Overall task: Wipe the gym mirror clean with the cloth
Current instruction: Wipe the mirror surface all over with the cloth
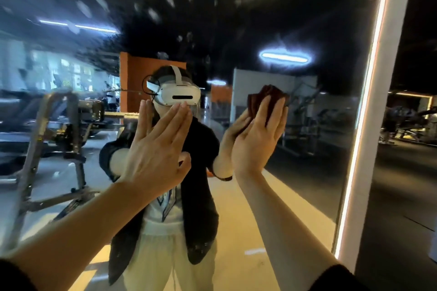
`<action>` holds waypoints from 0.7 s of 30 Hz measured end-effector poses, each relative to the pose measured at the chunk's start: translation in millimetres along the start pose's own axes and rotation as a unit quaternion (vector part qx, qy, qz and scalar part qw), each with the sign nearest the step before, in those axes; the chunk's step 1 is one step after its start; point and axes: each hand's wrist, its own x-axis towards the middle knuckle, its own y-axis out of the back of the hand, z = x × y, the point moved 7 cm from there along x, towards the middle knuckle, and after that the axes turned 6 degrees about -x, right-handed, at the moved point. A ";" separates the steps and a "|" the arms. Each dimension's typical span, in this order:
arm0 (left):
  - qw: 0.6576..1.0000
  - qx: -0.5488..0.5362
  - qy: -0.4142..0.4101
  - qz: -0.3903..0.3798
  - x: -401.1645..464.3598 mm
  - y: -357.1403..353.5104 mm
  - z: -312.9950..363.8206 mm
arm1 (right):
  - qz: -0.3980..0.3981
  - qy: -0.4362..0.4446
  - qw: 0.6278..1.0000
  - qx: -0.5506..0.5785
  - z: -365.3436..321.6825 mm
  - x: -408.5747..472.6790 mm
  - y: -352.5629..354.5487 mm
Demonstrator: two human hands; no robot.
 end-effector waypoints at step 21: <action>0.993 0.052 -0.065 0.082 99.1 41.4 -40.3 | -0.044 0.443 0.894 -0.057 -41.0 31.7 -11.1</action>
